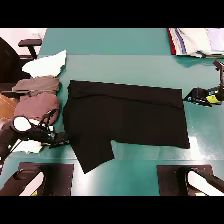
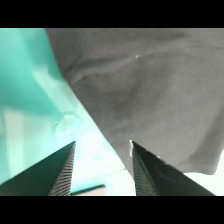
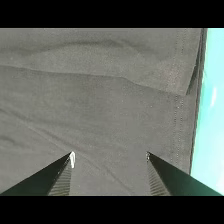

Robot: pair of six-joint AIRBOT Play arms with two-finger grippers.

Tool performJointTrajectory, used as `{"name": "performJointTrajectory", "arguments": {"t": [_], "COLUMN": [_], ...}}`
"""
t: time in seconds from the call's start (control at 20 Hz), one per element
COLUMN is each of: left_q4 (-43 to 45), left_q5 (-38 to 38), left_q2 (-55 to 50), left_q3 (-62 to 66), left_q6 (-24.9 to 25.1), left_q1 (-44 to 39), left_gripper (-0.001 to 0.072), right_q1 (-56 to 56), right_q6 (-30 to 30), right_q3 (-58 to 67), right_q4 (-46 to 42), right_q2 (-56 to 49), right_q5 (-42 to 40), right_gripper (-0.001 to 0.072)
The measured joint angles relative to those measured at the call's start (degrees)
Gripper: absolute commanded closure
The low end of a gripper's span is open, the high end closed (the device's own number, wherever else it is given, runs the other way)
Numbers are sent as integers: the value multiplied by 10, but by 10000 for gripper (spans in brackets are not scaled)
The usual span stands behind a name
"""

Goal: Fold the shirts.

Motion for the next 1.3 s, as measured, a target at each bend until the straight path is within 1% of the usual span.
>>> {"name": "performJointTrajectory", "arguments": {"t": [0.15,0.2,0.3,0.4,0.45,0.55,0.7,0.75,0.8,0.9,0.95,1.0,1.05,1.2,1.25,1.3], "left_q4": [-30,-42,-71,-86,-89,-106,-112,-110,-110,-110,-110,-110,-111,-111,-111,-111], "left_q5": [35,43,62,85,93,103,91,83,78,70,69,68,65,63,63,63], "left_q2": [9,10,12,13,13,13,14,14,14,14,14,14,14,14,14,14], "left_q3": [-28,-36,-47,-56,-58,-59,-46,-39,-32,-19,-13,-9,-5,0,1,1], "left_q6": [-1,-1,6,18,21,31,43,48,52,61,64,66,68,73,74,75], "left_q1": [1,0,0,0,0,0,0,0,0,0,0,0,0,0,0,0], "left_gripper": [289,289,295,648,684,685,685,685,685,684,684,684,684,684,684,684], "right_q1": [0,0,0,0,0,-10,-55,-76,-102,-165,-193,-219,-238,-269,-269,-267], "right_q6": [0,0,0,0,0,0,0,0,0,0,0,0,0,1,1,3], "right_q3": [-2,-2,-2,-2,-2,-6,-48,-73,-102,-169,-200,-231,-257,-315,-326,-333], "right_q4": [0,0,0,0,0,0,-16,-32,-48,-67,-73,-76,-80,-62,-49,-37], "right_q2": [2,2,3,3,3,4,19,28,37,51,55,58,60,64,64,65], "right_q5": [0,0,0,0,3,18,47,56,65,82,86,88,87,62,51,47], "right_gripper": [188,203,206,206,206,205,193,114,90,94,105,138,138,148,161,199]}}
